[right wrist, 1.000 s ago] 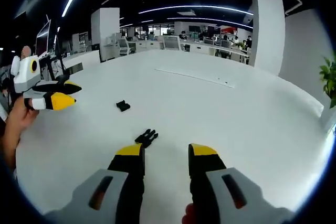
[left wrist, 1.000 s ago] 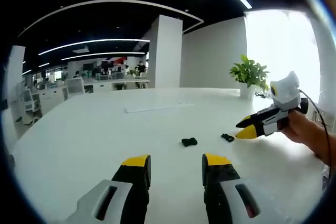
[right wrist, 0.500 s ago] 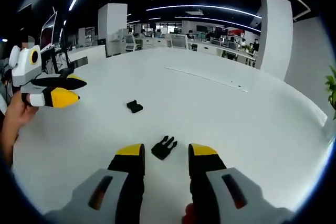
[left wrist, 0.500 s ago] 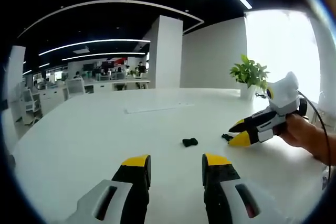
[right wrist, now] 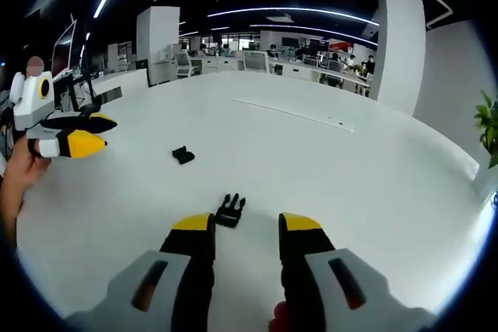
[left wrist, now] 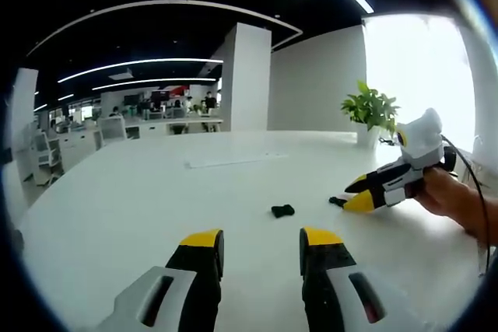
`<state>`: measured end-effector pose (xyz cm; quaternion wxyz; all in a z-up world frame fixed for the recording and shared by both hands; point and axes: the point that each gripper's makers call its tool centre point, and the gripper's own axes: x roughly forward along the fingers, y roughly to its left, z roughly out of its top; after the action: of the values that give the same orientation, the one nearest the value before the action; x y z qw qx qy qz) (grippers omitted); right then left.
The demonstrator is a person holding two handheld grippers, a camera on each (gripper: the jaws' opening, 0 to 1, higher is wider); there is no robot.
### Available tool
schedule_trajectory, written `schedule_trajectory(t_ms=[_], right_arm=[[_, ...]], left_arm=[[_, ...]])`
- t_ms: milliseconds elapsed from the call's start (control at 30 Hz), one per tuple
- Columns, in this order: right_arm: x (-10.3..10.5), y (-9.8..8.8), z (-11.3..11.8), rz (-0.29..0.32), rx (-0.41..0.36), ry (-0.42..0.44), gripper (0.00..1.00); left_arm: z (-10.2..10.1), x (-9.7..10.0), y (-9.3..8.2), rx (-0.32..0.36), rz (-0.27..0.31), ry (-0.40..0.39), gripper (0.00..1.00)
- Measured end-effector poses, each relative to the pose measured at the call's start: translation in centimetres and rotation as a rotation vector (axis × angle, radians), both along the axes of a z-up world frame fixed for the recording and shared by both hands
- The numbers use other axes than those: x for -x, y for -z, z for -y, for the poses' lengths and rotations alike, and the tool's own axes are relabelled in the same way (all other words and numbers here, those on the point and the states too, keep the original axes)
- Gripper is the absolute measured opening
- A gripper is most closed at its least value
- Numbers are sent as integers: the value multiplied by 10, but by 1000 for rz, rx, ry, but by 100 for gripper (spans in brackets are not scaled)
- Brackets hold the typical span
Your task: Snap the two parts of the plastic buckle together until the buckle closes and remains connected.
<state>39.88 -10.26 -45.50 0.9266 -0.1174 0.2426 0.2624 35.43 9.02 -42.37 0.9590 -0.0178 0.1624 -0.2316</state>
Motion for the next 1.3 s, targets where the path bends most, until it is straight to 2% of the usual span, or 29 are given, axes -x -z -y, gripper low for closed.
schedule_trajectory(t_ms=[300, 533, 1300], right_arm=[[0, 1, 16, 1, -8, 34, 31], [1, 2, 4, -4, -18, -20, 27], [6, 0, -9, -9, -49, -91, 19]], left_arm=[[1, 0, 1, -5, -2, -1, 39], [2, 0, 1, -7, -1, 1, 39], [0, 0, 2, -6, -5, -1, 39]])
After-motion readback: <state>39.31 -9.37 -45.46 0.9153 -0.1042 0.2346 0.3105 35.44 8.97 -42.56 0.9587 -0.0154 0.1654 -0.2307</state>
